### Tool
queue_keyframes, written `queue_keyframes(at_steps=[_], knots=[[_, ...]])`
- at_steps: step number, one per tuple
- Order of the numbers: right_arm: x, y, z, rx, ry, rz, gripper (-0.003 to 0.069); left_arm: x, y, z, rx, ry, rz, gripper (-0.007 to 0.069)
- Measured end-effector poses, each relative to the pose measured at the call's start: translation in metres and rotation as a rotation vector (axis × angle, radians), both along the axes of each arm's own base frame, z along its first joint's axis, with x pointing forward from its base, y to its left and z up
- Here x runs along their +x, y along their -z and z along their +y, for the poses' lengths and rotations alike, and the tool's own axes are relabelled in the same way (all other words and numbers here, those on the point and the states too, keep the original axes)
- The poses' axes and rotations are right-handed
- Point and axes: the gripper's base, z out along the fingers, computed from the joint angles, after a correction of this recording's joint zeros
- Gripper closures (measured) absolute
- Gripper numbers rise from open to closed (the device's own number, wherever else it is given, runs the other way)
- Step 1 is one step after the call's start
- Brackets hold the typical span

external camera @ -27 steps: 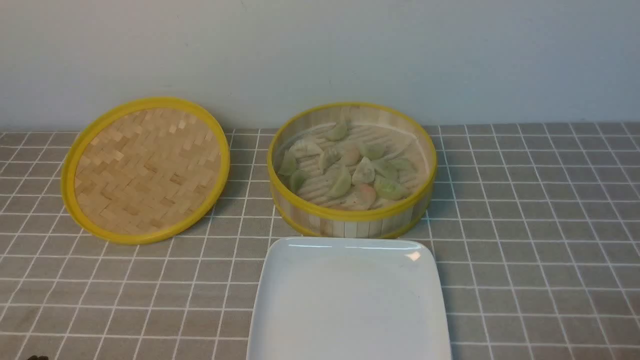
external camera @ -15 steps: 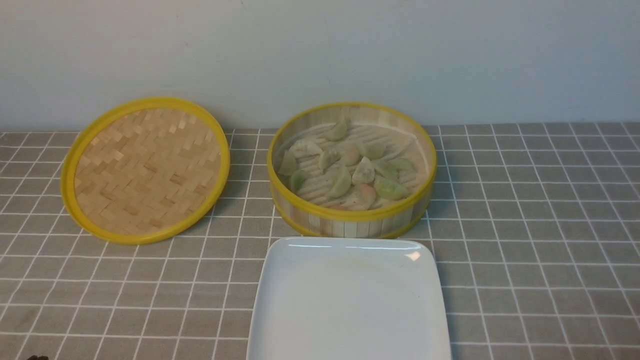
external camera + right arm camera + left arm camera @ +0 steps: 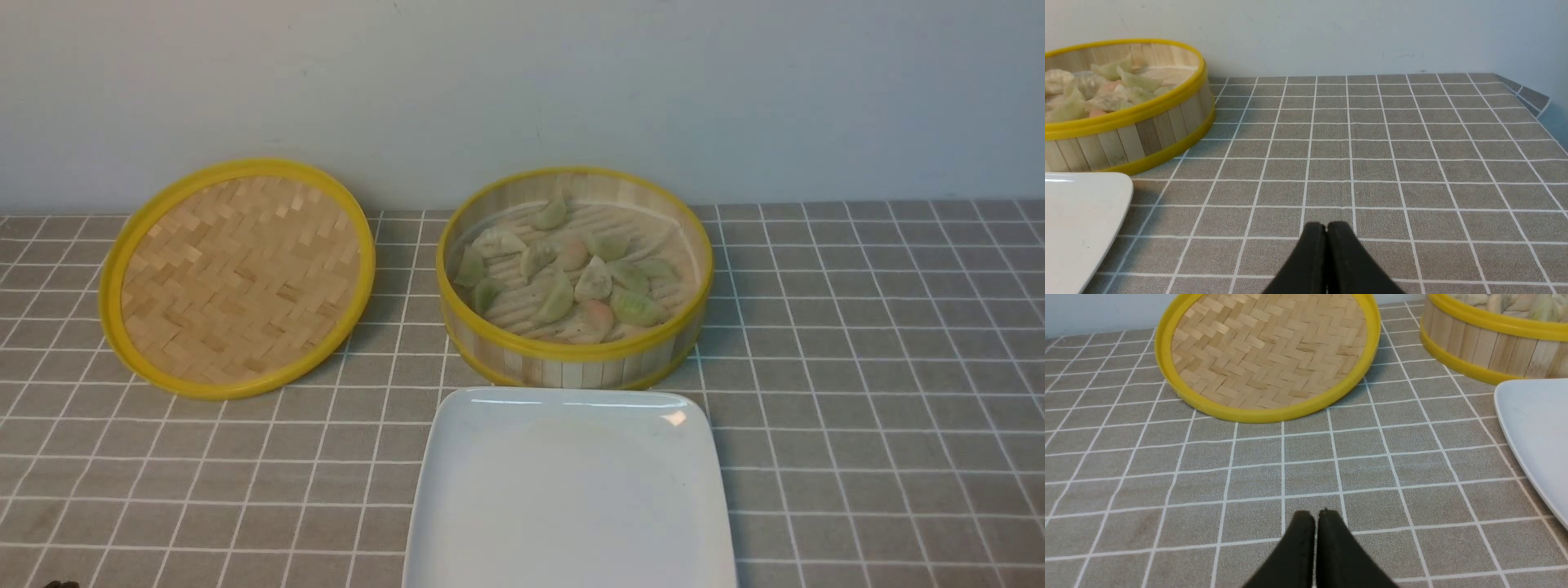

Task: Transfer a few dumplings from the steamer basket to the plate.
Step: Use the left arm to grab a dumpling from the steamer

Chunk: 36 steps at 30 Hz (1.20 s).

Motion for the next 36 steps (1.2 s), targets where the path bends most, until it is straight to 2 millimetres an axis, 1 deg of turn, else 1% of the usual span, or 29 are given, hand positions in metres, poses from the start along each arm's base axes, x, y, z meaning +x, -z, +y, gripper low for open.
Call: queue_keyframes(at_steps=[2, 3, 4, 5, 6, 7, 9, 12, 14, 15, 16, 18, 19, 20, 21, 22, 24, 27, 29, 30, 31, 32, 34, 36], knots=[[0.0, 0.0, 0.0, 0.0, 0.0, 0.0, 0.0673, 0.0, -0.001, 0.0, -0.008, -0.001, -0.009, 0.0632], [0.0, 0.0, 0.0, 0.0, 0.0, 0.0, 0.0673, 0.001, -0.003, -0.001, -0.06, -0.004, -0.033, 0.0632], [0.0, 0.0, 0.0, 0.0, 0.0, 0.0, 0.0673, 0.001, -0.003, -0.001, -0.063, -0.005, -0.033, 0.0632], [0.0, 0.0, 0.0, 0.0, 0.0, 0.0, 0.0673, 0.002, -0.008, -0.003, -0.174, -0.016, -0.075, 0.0632], [0.0, 0.0, 0.0, 0.0, 0.0, 0.0, 0.0673, 0.003, -0.011, -0.003, -0.245, -0.024, -0.105, 0.0632], [0.0, 0.0, 0.0, 0.0, 0.0, 0.0, 0.0673, 0.003, -0.012, -0.003, -0.256, -0.025, -0.111, 0.0632], [0.0, 0.0, 0.0, 0.0, 0.0, 0.0, 0.0673, 0.004, -0.021, -0.003, -0.429, -0.051, -0.197, 0.0632], [0.0, 0.0, 0.0, 0.0, 0.0, 0.0, 0.0673, 0.004, -0.028, 0.0, -0.516, -0.073, -0.269, 0.0632], [0.0, 0.0, 0.0, 0.0, 0.0, 0.0, 0.0673, 0.004, -0.041, 0.007, -0.611, -0.12, -0.413, 0.0632], [0.0, 0.0, 0.0, 0.0, 0.0, 0.0, 0.0673, 0.003, -0.044, 0.009, -0.634, -0.134, -0.454, 0.0632], [0.0, 0.0, 0.0, 0.0, 0.0, 0.0, 0.0673, 0.001, -0.051, 0.014, -0.663, -0.166, -0.554, 0.0632], [0.0, 0.0, 0.0, 0.004, 0.0, 0.0, 0.0673, -0.002, -0.061, 0.018, -0.699, -0.185, -0.635, 0.0632], [0.0, -0.001, 0.001, 0.037, 0.0, -0.009, 0.0673, -0.005, -0.075, 0.019, -0.723, -0.174, -0.679, 0.0632], [0.0, -0.001, 0.001, 0.038, 0.0, -0.011, 0.0673, -0.005, -0.075, 0.019, -0.723, -0.173, -0.678, 0.0632], [0.001, -0.002, 0.002, 0.103, 0.0, -0.026, 0.0673, -0.008, -0.089, 0.018, -0.732, -0.156, -0.702, 0.0632], [0.001, -0.005, 0.003, 0.212, 0.003, -0.066, 0.0673, -0.011, -0.113, 0.015, -0.727, -0.117, -0.69, 0.0632], [0.002, -0.011, 0.004, 0.384, 0.012, -0.134, 0.0673, -0.009, -0.143, 0.009, -0.705, -0.068, -0.629, 0.0632], [0.002, -0.02, 0.002, 0.633, 0.035, -0.236, 0.0673, 0.017, -0.18, -0.006, -0.617, 0.004, -0.356, 0.0632], [0.002, -0.024, 0.0, 0.736, 0.05, -0.279, 0.0673, 0.039, -0.194, -0.017, -0.535, 0.056, -0.133, 0.0632], [0.002, -0.024, 0.0, 0.743, 0.052, -0.287, 0.0673, 0.041, -0.193, -0.019, -0.521, 0.068, -0.084, 0.0632], [0.002, -0.025, -0.001, 0.777, 0.058, -0.3, 0.0673, 0.055, -0.2, -0.023, -0.477, 0.094, 0.023, 0.0632], [0.002, -0.027, -0.002, 0.801, 0.065, -0.317, 0.0673, 0.079, -0.202, -0.031, -0.397, 0.151, 0.237, 0.0632], [0.001, -0.027, -0.003, 0.804, 0.069, -0.329, 0.0673, 0.11, -0.202, -0.037, -0.317, 0.208, 0.415, 0.0632], [0.001, -0.028, -0.004, 0.804, 0.073, -0.344, 0.0673, 0.148, -0.193, -0.042, -0.261, 0.257, 0.594, 0.0632]])
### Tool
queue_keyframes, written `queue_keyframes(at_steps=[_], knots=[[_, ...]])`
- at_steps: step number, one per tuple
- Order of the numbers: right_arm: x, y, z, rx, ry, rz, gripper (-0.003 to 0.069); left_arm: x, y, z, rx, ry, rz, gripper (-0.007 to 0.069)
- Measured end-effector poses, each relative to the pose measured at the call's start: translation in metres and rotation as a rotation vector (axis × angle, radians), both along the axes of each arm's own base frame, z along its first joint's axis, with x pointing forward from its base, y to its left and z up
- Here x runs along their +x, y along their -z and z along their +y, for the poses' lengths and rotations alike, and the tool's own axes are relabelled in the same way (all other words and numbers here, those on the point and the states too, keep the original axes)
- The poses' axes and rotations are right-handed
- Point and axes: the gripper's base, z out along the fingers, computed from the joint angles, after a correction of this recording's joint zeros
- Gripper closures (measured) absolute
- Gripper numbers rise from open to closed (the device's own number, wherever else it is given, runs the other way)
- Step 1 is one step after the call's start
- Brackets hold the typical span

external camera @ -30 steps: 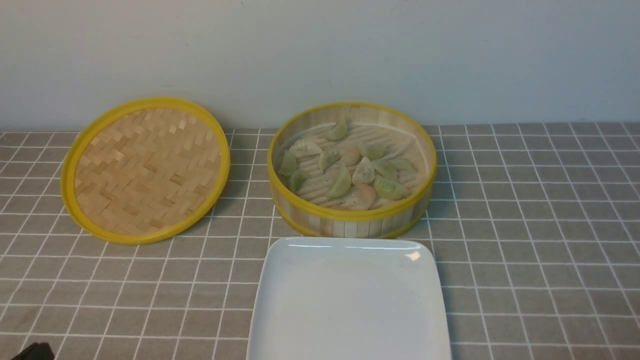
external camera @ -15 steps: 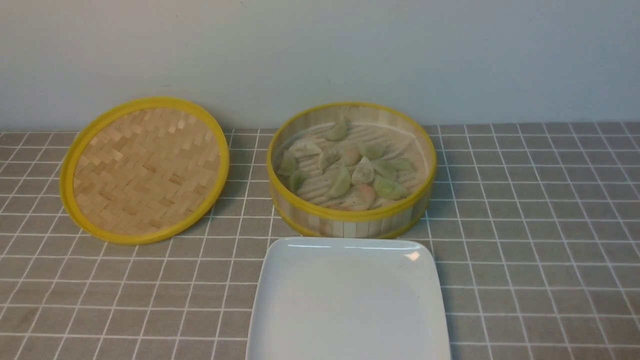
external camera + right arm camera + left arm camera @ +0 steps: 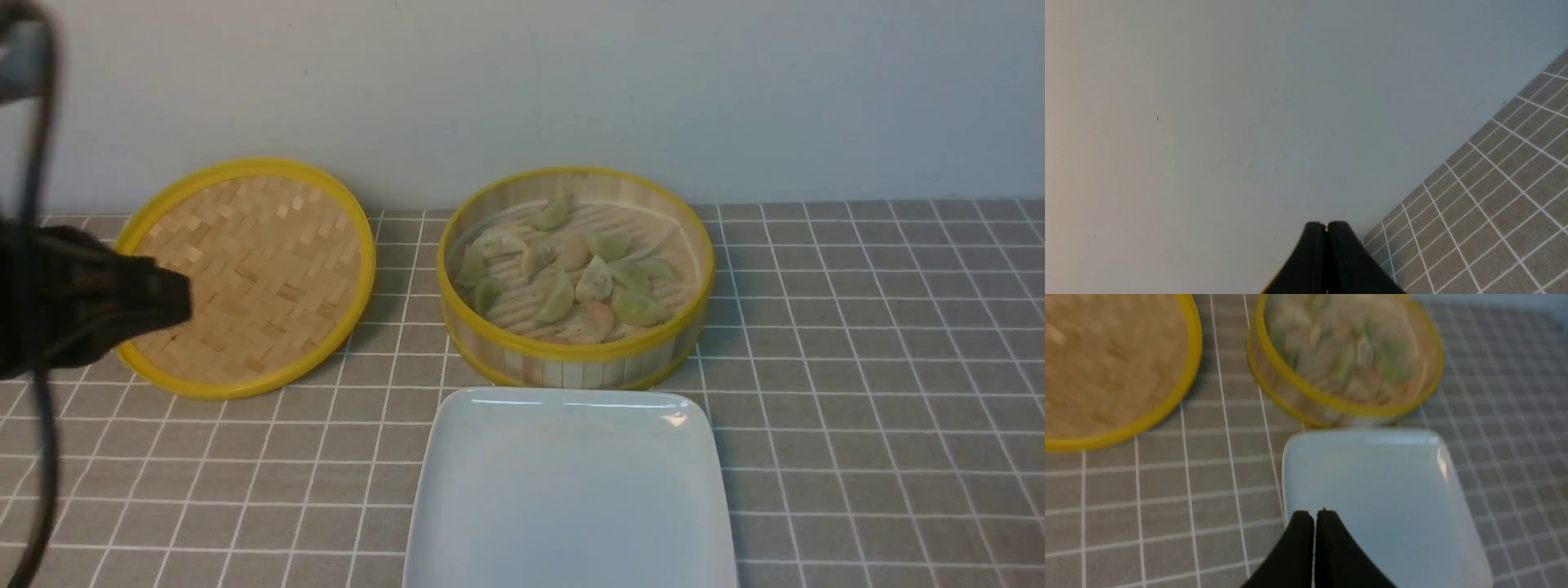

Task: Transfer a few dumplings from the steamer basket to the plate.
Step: Use the left arm to grab a dumpling from the steamer

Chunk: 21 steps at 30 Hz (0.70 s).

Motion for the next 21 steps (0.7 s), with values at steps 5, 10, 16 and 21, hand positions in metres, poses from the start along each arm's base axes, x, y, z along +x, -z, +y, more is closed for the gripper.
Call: queue_keyframes(at_steps=[5, 10, 16, 21], knots=[[-0.003, -0.012, 0.01, -0.059, -0.109, 0.075, 0.0673, 0.065, 0.026, -0.018, 0.107, 0.124, 0.161, 0.0632], [0.0, -0.065, 0.023, -0.257, -0.266, 0.282, 0.0672, 0.103, 0.039, -0.051, 0.246, 0.229, 0.167, 0.0632], [0.046, -0.107, 0.025, -0.522, -0.458, 0.738, 0.0669, 0.153, 0.054, -0.099, 0.367, 0.335, 0.127, 0.0632], [0.065, -0.107, 0.026, -0.579, -0.588, 0.945, 0.0669, 0.194, 0.077, -0.127, 0.403, 0.379, 0.136, 0.0632]])
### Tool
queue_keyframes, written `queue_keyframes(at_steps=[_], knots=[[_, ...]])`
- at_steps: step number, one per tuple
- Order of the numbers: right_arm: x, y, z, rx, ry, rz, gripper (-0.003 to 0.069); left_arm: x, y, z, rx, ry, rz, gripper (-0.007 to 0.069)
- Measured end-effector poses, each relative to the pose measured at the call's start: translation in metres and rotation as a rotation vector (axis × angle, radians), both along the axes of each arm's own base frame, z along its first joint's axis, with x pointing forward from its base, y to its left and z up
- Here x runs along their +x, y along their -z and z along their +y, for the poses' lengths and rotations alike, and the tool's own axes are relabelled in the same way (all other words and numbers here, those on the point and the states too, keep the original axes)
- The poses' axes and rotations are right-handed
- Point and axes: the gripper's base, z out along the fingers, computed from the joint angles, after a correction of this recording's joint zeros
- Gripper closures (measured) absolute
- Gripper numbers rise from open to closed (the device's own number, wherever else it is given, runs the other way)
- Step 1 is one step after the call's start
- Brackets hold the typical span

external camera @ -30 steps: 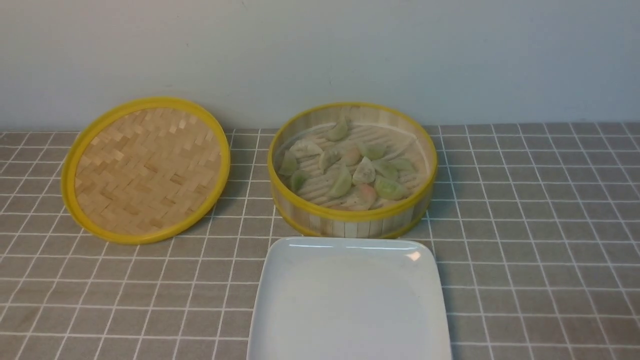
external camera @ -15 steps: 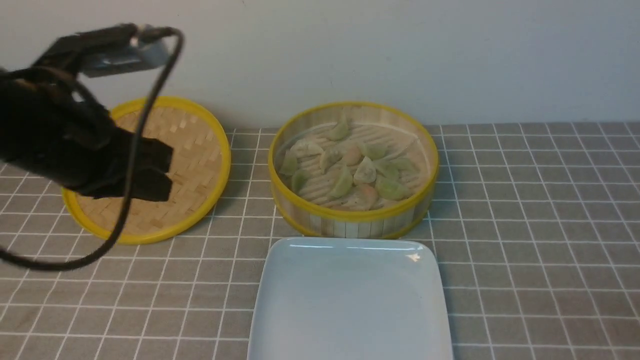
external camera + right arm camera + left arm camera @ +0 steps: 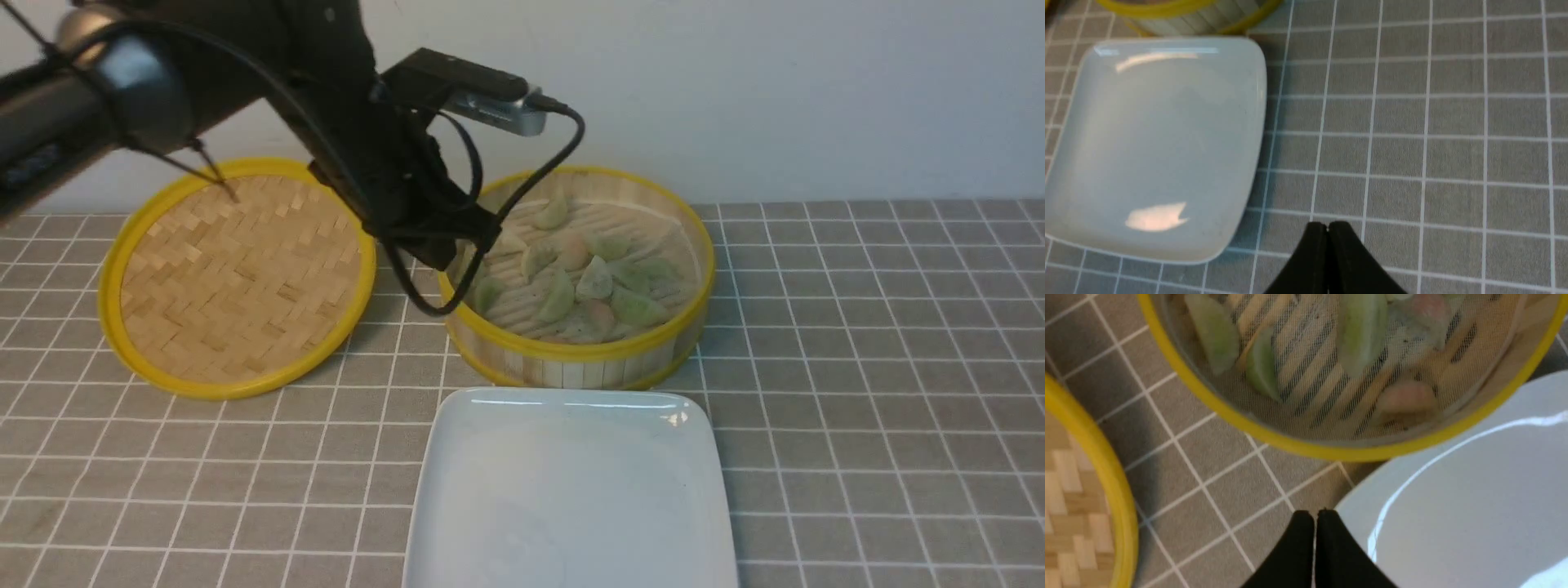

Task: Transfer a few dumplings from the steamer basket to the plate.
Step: Use the left arm to grab a dumpling from the steamer

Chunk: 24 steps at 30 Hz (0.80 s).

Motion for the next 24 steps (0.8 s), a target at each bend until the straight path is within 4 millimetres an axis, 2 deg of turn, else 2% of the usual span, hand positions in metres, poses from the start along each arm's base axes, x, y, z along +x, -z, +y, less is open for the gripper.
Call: queue_keyframes(at_steps=[3, 8, 13, 17, 19, 20, 24], knots=[[-0.001, 0.0, 0.0, -0.003, -0.009, 0.006, 0.0669, 0.022, 0.014, -0.011, 0.031, 0.016, 0.009, 0.0632], [-0.008, -0.005, 0.001, 0.0, -0.007, -0.037, 0.0669, 0.041, 0.029, -0.016, 0.053, 0.018, -0.003, 0.0614], [-0.011, -0.009, 0.002, 0.015, -0.007, -0.066, 0.0669, 0.053, 0.047, -0.024, 0.072, 0.025, -0.047, 0.0524], [-0.011, -0.01, 0.003, 0.026, -0.009, -0.067, 0.0669, 0.059, 0.072, -0.031, 0.097, 0.03, -0.039, 0.0377], [-0.011, -0.01, 0.003, 0.026, -0.009, -0.067, 0.0669, 0.06, 0.079, -0.032, 0.105, 0.018, -0.029, 0.0347], [-0.011, -0.01, 0.003, 0.026, -0.009, -0.067, 0.0669, 0.063, 0.09, -0.033, 0.111, -0.005, -0.016, 0.0307], [-0.011, -0.01, 0.003, 0.025, -0.01, -0.067, 0.0669, 0.068, 0.105, -0.036, 0.099, -0.038, -0.026, 0.0281]])
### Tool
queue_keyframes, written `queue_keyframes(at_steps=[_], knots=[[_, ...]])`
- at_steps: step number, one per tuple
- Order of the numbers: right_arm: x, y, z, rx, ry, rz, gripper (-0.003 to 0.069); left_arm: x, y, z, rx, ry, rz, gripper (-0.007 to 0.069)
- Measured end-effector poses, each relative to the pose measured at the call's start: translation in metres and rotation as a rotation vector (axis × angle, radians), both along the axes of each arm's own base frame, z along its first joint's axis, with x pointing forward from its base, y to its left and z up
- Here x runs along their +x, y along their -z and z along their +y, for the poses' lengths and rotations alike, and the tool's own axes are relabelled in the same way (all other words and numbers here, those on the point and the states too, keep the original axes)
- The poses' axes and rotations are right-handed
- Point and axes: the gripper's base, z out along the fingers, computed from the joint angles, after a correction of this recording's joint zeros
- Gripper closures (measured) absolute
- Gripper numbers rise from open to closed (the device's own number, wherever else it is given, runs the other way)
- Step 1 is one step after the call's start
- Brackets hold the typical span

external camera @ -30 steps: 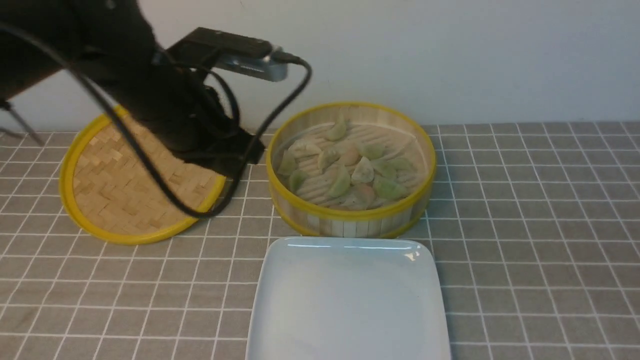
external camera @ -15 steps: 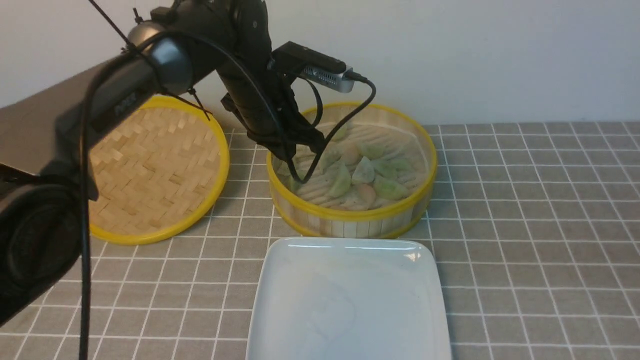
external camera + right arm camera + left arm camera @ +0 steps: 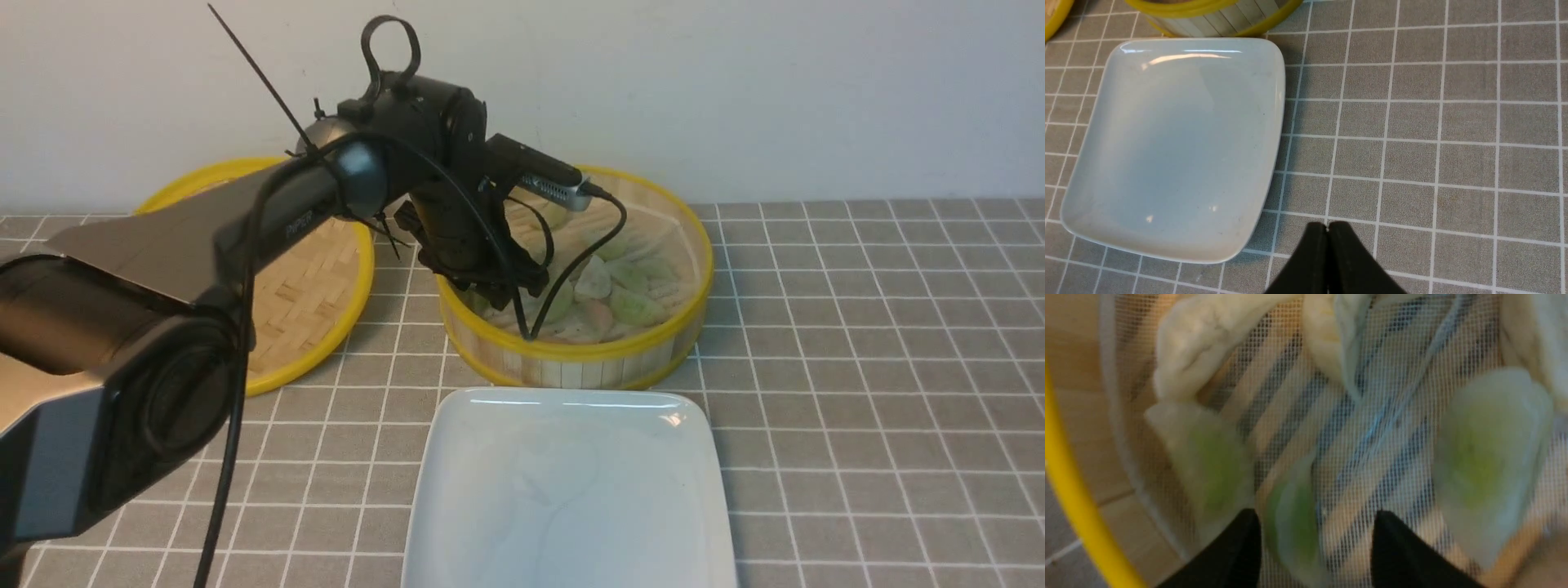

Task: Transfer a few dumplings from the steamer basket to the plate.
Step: Use the left arm to grab a dumpling from the steamer, then use the left arm to put the dumpling into the plate

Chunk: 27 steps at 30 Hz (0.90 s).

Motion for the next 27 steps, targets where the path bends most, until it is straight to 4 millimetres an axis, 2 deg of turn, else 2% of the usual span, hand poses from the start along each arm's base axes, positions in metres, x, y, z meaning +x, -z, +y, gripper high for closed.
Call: queue_keyframes(at_steps=[8, 12, 15, 19, 21, 24, 27], knots=[[0.0, 0.0, 0.0, 0.0, 0.0, 0.0, 0.0669, 0.005, 0.011, -0.003, -0.006, -0.007, -0.02, 0.0291], [0.0, 0.0, 0.0, 0.0, 0.0, 0.0, 0.0669, 0.005, 0.015, -0.003, -0.005, -0.011, 0.003, 0.0382], [0.0, 0.0, 0.0, 0.0, 0.0, 0.0, 0.0669, 0.004, 0.015, -0.003, -0.005, -0.013, 0.017, 0.049], [0.0, 0.0, 0.0, 0.0, 0.0, 0.001, 0.0669, 0.002, 0.008, -0.003, 0.017, -0.011, 0.052, 0.0489], [0.0, 0.0, 0.0, -0.001, -0.002, 0.0, 0.0669, -0.001, -0.002, -0.001, 0.023, -0.015, 0.092, 0.0489], [0.0, 0.0, 0.0, -0.001, -0.002, 0.002, 0.0669, -0.006, -0.032, 0.0, 0.015, -0.009, 0.105, 0.0489], [0.0, 0.0, 0.0, -0.001, -0.002, 0.002, 0.0669, -0.014, -0.08, 0.0, -0.051, -0.007, 0.035, 0.0489]])
